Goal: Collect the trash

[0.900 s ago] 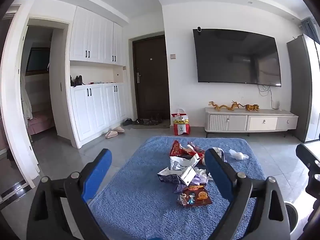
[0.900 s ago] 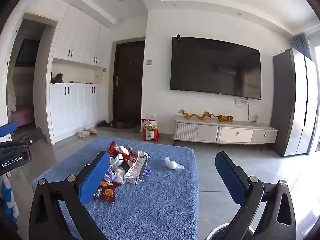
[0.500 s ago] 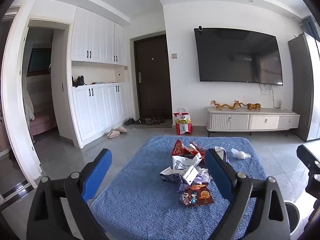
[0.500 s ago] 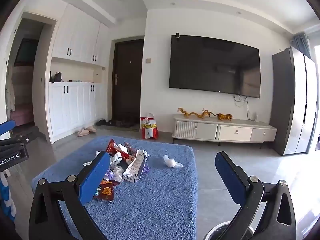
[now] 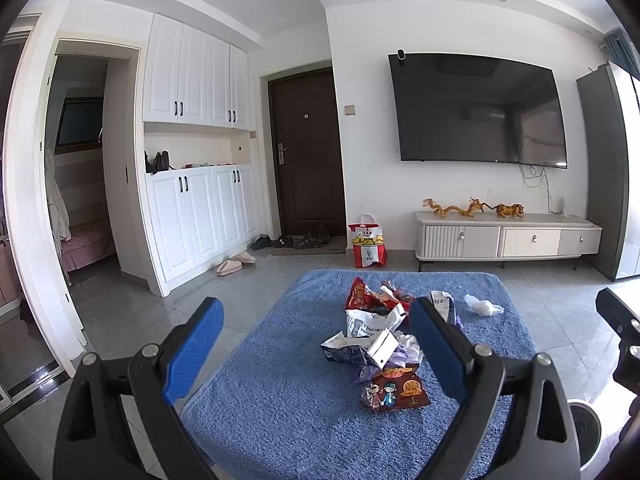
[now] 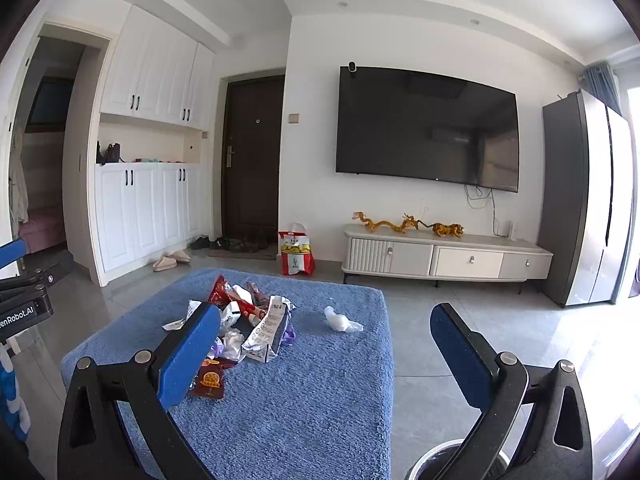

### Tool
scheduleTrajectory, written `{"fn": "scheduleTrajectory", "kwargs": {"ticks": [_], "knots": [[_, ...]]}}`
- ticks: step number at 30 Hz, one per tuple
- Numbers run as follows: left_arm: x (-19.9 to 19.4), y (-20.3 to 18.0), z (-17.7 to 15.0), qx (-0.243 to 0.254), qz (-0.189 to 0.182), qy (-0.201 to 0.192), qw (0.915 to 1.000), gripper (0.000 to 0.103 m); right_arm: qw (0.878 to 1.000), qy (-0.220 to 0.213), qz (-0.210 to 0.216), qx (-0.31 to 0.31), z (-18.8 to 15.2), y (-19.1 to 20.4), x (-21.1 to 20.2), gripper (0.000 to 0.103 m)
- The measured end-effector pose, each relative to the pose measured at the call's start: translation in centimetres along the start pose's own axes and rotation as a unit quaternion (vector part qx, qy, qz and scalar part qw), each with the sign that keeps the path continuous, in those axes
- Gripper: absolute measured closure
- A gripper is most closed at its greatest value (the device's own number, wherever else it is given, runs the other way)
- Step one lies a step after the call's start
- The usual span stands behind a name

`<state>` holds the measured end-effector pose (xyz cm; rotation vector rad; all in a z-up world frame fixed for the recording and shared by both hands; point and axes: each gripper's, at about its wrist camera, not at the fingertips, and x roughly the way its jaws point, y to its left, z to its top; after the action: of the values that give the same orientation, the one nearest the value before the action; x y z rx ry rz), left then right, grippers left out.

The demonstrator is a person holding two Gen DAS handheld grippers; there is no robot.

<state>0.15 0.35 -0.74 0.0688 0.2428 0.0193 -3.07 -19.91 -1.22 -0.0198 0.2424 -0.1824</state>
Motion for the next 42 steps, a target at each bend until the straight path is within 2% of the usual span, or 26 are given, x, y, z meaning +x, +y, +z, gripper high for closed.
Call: {"fn": "scheduleTrajectory", "kwargs": {"ticks": [42], "knots": [[-0.11,-0.85,0.0,0.003,-0.007,0.001,1.0,0.009,1.0,0.007,-0.013,0.005,-0.02,-0.57,0.1,0.0]]}}
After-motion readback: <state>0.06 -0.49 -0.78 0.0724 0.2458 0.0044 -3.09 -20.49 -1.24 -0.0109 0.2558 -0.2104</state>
